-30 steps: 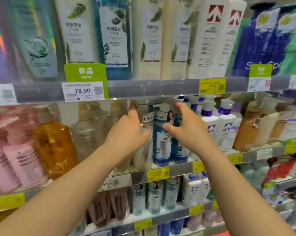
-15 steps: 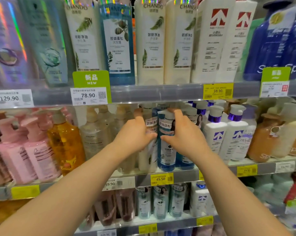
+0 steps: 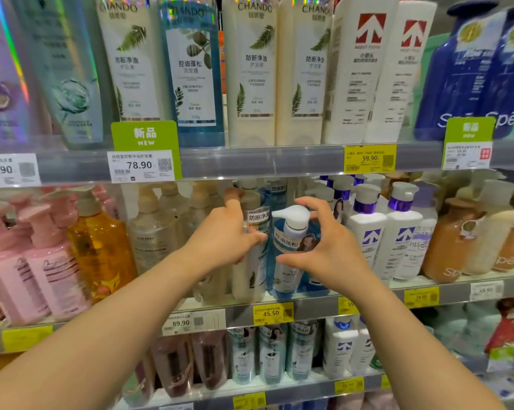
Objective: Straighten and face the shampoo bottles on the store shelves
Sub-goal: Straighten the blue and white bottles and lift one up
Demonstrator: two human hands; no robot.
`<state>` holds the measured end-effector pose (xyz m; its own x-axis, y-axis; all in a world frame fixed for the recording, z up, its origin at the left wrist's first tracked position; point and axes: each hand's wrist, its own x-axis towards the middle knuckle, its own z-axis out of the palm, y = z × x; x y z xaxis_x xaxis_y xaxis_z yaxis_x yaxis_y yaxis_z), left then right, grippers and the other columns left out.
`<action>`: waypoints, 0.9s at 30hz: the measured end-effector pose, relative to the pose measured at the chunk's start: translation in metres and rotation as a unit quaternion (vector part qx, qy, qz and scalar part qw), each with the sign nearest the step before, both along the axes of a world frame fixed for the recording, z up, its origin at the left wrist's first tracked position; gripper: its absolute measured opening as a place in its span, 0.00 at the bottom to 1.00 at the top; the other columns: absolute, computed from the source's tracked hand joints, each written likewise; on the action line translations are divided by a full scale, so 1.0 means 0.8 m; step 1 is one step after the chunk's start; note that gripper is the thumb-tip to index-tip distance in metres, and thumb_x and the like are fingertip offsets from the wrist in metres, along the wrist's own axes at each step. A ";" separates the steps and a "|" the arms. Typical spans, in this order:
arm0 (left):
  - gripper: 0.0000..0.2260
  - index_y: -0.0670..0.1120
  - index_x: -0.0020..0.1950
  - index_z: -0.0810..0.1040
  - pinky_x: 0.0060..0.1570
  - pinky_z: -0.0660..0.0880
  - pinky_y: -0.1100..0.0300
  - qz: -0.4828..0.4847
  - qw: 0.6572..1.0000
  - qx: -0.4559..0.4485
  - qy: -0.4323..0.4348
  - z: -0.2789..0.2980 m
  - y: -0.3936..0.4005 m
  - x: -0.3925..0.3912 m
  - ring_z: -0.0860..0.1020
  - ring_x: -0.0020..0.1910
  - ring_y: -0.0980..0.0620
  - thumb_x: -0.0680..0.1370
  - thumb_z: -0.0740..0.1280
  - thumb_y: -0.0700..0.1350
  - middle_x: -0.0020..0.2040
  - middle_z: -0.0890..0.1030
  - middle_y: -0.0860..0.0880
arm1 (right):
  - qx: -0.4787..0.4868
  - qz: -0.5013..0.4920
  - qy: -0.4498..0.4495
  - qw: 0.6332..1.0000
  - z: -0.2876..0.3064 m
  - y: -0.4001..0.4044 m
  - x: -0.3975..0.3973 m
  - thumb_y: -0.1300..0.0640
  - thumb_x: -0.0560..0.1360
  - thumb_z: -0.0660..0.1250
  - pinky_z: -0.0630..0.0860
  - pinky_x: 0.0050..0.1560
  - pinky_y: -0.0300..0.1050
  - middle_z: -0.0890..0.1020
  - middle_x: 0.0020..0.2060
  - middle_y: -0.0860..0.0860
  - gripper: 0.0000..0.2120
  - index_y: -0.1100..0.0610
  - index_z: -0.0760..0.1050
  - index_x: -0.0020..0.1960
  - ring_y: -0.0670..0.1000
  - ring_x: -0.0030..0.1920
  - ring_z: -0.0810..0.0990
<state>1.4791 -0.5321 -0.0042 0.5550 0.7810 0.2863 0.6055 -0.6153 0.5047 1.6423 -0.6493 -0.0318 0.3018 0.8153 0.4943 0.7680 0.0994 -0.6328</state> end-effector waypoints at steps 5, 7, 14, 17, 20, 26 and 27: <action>0.25 0.48 0.60 0.60 0.29 0.81 0.58 -0.024 1.000 -0.015 -0.009 0.001 -0.002 0.005 0.81 0.27 0.55 0.75 0.73 0.53 0.36 0.81 0.53 | 0.057 0.031 0.102 0.993 0.011 -0.015 0.015 0.48 0.60 0.83 0.80 0.56 0.50 0.80 0.54 0.33 0.37 0.31 0.69 0.61 0.41 0.56 0.80; 0.30 0.47 0.67 0.59 0.29 0.81 0.58 -0.035 0.999 -0.018 -0.017 0.001 -0.004 0.009 0.81 0.27 0.55 0.74 0.73 0.53 0.34 0.82 0.51 | 0.080 0.038 0.133 0.987 0.021 -0.020 0.022 0.49 0.59 0.83 0.81 0.57 0.53 0.81 0.54 0.37 0.36 0.36 0.72 0.62 0.43 0.56 0.81; 0.38 0.57 0.74 0.52 0.29 0.80 0.59 -0.080 0.990 -0.069 -0.091 0.001 -0.014 0.033 0.82 0.30 0.51 0.74 0.74 0.47 0.37 0.82 0.51 | 0.072 0.073 0.146 0.984 0.043 -0.033 0.039 0.44 0.54 0.82 0.81 0.57 0.53 0.83 0.54 0.40 0.36 0.39 0.75 0.60 0.44 0.56 0.83; 0.31 0.52 0.68 0.57 0.33 0.82 0.53 -0.076 0.985 -0.105 -0.113 0.001 -0.015 0.047 0.83 0.32 0.49 0.74 0.74 0.46 0.38 0.82 0.51 | 0.065 0.080 0.148 0.984 0.040 -0.034 0.042 0.50 0.57 0.84 0.81 0.57 0.54 0.83 0.54 0.40 0.35 0.40 0.75 0.61 0.44 0.56 0.83; 0.26 0.53 0.63 0.57 0.37 0.82 0.49 -0.088 0.986 -0.109 -0.086 -0.002 -0.007 0.056 0.83 0.32 0.48 0.75 0.72 0.46 0.45 0.83 0.47 | 0.051 0.080 0.147 0.984 0.034 -0.031 0.044 0.53 0.58 0.84 0.82 0.57 0.54 0.83 0.53 0.40 0.35 0.39 0.75 0.61 0.44 0.55 0.83; 0.40 0.54 0.78 0.43 0.28 0.77 0.65 -0.095 0.989 -0.100 -0.047 0.003 0.001 0.049 0.83 0.30 0.54 0.78 0.69 0.43 0.58 0.82 0.49 | 0.034 0.094 0.151 0.983 0.027 -0.017 0.032 0.46 0.56 0.83 0.81 0.57 0.57 0.83 0.56 0.42 0.35 0.37 0.74 0.61 0.47 0.57 0.82; 0.39 0.55 0.78 0.44 0.27 0.76 0.65 -0.088 0.991 -0.090 -0.046 0.007 0.002 0.044 0.83 0.29 0.55 0.78 0.69 0.43 0.64 0.78 0.49 | 0.034 0.099 0.147 0.984 0.027 -0.014 0.028 0.45 0.56 0.82 0.81 0.56 0.57 0.83 0.56 0.42 0.35 0.37 0.74 0.61 0.47 0.58 0.82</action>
